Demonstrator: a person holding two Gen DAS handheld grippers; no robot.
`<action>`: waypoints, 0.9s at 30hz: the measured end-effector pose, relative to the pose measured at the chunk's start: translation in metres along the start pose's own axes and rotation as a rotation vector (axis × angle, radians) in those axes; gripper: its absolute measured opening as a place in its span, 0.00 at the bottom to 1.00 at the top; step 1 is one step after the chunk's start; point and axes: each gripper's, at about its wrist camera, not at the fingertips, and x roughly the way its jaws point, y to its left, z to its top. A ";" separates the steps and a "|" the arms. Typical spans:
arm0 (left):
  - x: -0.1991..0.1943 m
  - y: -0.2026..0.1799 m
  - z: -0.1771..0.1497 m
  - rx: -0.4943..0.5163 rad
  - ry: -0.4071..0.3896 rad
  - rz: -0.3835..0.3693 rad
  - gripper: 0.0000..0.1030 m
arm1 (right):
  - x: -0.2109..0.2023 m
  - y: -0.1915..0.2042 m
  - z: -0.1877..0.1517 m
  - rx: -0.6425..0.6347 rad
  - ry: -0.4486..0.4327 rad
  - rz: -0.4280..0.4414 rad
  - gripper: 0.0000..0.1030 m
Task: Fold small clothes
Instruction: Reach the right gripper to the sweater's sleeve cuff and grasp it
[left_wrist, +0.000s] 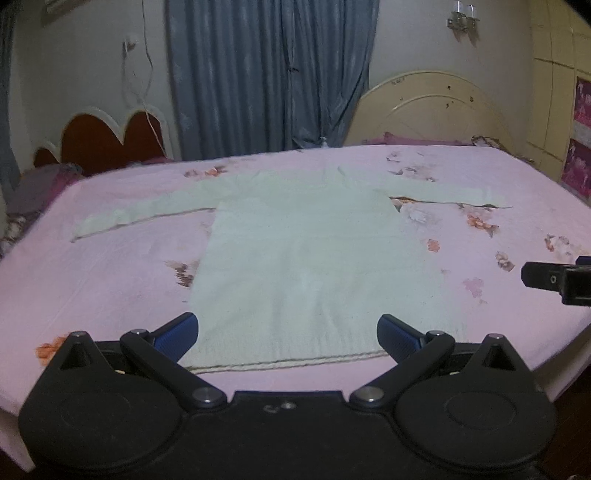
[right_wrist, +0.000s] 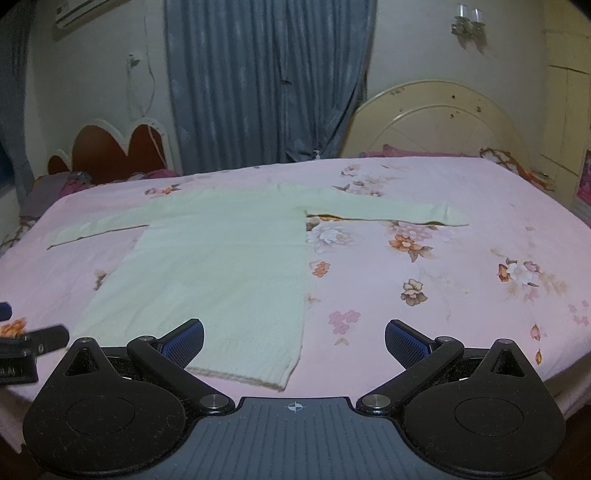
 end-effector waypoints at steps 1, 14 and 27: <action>0.007 0.002 0.004 -0.007 0.004 -0.011 1.00 | 0.006 -0.001 0.004 0.004 -0.003 -0.009 1.00; 0.085 0.041 0.088 -0.028 -0.082 -0.119 1.00 | 0.078 -0.015 0.076 0.098 -0.077 -0.138 1.00; 0.181 0.022 0.123 -0.066 -0.012 -0.101 1.00 | 0.172 -0.119 0.123 0.239 -0.086 -0.285 0.52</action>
